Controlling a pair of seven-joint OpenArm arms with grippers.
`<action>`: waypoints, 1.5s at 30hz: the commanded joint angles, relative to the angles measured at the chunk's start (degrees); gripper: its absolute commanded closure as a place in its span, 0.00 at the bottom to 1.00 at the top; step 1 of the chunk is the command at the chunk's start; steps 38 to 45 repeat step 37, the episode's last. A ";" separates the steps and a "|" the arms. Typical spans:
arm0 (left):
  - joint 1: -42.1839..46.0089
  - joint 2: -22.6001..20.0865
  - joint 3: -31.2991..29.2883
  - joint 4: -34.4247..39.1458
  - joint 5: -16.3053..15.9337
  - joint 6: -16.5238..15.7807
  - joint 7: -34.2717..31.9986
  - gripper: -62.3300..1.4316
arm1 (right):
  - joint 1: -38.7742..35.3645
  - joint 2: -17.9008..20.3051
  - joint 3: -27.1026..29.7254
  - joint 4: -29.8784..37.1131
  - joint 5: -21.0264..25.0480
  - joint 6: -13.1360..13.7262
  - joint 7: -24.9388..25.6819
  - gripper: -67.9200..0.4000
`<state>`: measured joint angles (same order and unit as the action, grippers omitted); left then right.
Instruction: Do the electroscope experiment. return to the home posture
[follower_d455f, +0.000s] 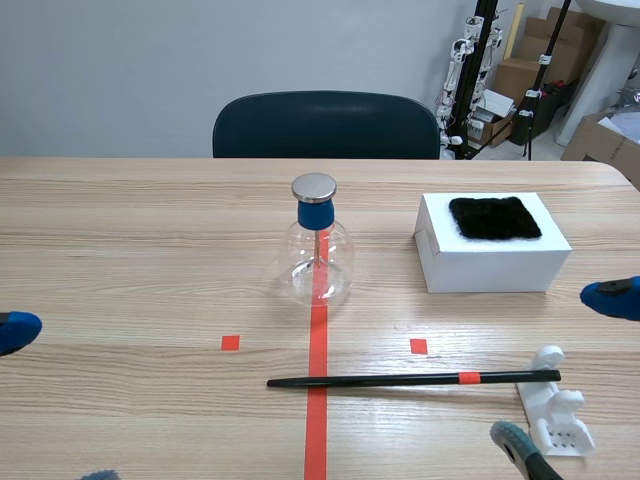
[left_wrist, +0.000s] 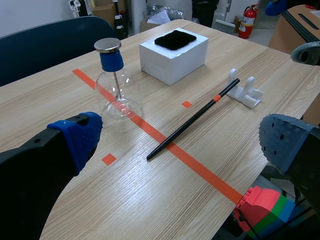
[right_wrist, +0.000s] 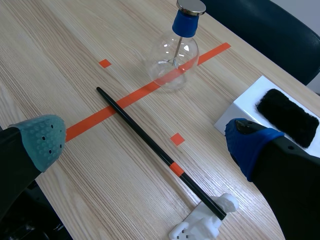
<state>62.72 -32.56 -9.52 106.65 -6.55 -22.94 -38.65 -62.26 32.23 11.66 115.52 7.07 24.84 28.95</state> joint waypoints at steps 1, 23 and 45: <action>0.42 0.31 -0.15 1.01 -0.59 -0.13 -0.87 0.00 | 0.35 0.61 0.66 0.79 0.70 0.04 0.98 0.00; 0.42 0.31 -0.15 1.01 -0.59 -0.13 -0.87 0.00 | 0.35 0.61 0.66 0.79 0.70 0.04 0.79 0.00; 0.39 0.31 -0.15 1.01 -0.57 -0.13 -0.87 0.00 | 0.35 0.61 0.66 0.79 0.70 0.04 -0.98 0.00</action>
